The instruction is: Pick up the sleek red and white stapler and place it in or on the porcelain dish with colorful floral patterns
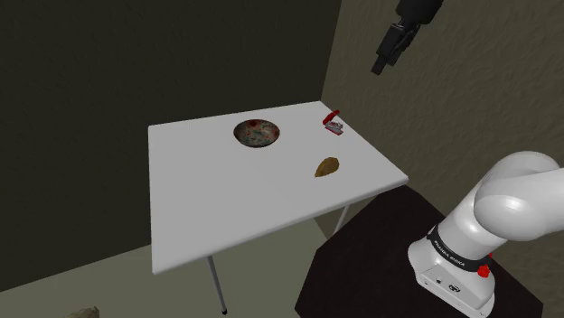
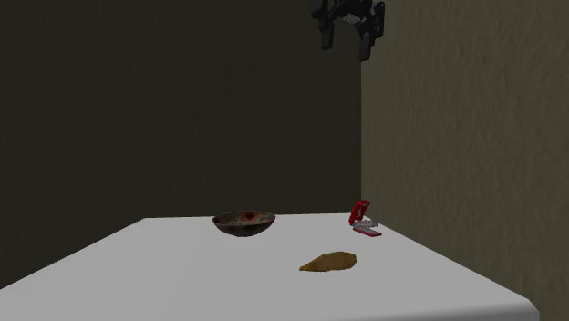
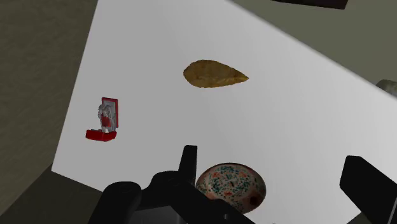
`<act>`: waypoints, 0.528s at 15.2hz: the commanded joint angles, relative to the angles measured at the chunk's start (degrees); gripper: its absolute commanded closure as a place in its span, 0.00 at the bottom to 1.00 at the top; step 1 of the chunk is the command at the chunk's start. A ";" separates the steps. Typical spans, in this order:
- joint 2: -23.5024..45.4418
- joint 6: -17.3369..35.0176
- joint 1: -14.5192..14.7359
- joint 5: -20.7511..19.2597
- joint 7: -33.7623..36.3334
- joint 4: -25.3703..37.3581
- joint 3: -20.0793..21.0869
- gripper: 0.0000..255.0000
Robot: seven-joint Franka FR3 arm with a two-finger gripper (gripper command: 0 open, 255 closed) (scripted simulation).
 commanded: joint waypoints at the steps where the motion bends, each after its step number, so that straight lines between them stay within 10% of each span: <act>1: 0.00 0.00 0.00 0.00 0.00 0.00 0.00 0.00; 8: 6.38 11.92 -1.94 -1.84 -4.30 -5.54 -4.29 0.00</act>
